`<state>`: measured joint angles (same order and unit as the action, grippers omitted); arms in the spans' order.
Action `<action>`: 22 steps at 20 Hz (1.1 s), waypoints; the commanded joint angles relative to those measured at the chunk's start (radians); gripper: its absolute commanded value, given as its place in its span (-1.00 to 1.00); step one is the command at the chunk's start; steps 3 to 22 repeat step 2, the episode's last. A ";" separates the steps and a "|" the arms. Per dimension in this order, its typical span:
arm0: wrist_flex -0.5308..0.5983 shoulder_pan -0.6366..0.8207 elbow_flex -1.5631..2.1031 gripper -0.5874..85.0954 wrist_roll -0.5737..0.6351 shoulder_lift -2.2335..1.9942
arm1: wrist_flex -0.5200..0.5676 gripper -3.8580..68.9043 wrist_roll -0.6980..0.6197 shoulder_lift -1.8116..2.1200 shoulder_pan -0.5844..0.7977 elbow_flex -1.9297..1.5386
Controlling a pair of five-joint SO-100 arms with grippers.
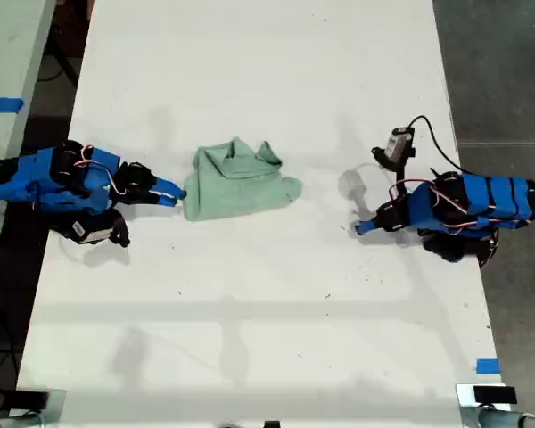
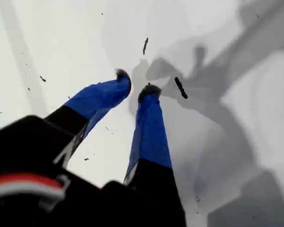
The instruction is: Fold t shirt
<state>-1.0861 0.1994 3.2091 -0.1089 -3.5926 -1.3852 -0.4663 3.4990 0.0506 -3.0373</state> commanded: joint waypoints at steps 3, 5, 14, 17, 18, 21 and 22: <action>0.011 0.167 0.012 -0.70 0.052 -0.009 | -0.005 -0.69 -0.015 0.009 -0.006 -0.043; 0.011 0.167 0.012 -0.70 0.052 -0.009 | -0.005 -0.69 -0.015 0.009 -0.006 -0.043; 0.011 0.167 0.012 -0.70 0.052 -0.009 | -0.005 -0.69 -0.015 0.009 -0.006 -0.043; 0.011 0.167 0.012 -0.70 0.052 -0.009 | -0.005 -0.69 -0.015 0.009 -0.006 -0.043; 0.011 0.167 0.012 -0.70 0.052 -0.009 | -0.005 -0.69 -0.015 0.009 -0.006 -0.043; 0.011 0.167 0.012 -0.70 0.052 -0.009 | -0.005 -0.69 -0.015 0.009 -0.006 -0.043; 0.011 0.167 0.012 -0.70 0.052 -0.009 | -0.005 -0.69 -0.015 0.009 -0.006 -0.043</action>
